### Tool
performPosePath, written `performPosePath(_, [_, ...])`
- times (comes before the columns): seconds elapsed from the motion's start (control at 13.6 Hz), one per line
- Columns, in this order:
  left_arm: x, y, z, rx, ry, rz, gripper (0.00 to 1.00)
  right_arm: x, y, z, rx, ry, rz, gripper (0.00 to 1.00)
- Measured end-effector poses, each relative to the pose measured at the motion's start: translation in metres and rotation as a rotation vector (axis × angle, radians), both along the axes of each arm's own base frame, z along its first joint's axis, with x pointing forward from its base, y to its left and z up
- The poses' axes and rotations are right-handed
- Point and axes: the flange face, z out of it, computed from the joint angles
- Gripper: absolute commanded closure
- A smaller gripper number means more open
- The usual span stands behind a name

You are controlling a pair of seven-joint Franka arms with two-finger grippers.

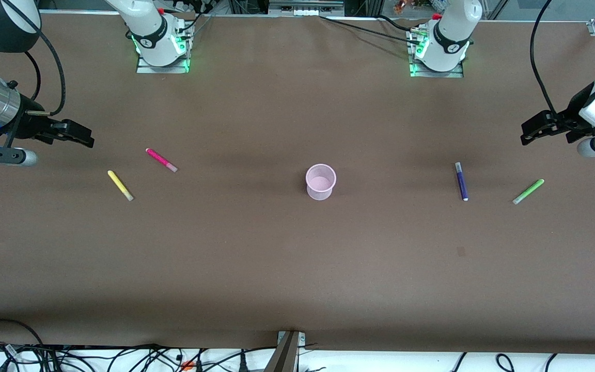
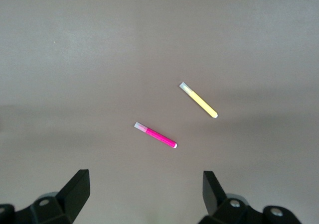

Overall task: Organize pens into pink holder with both arms
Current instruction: 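Move the right gripper down over the pink marker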

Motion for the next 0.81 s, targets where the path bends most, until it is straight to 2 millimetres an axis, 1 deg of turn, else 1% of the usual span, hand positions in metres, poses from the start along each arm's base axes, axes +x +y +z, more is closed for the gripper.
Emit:
performPosePath(0.22, [0.001, -0.007, 0.000, -0.001, -0.006, -0.012, 0.00, 0.000, 0.000, 0.000, 0.000, 0.000, 0.000, 0.00])
performPosePath(0.51, [0.000, -0.007, 0.002, -0.001, -0.010, -0.012, 0.00, 0.000, 0.000, -0.001, 0.000, 0.001, 0.000, 0.00])
performPosePath(0.66, [0.000, -0.006, 0.002, 0.000, -0.011, -0.010, 0.00, 0.002, 0.001, -0.008, 0.001, 0.013, 0.004, 0.00])
performPosePath(0.81, [0.000, -0.006, 0.000, 0.000, -0.006, -0.010, 0.00, 0.006, 0.003, -0.020, 0.003, 0.035, 0.025, 0.00])
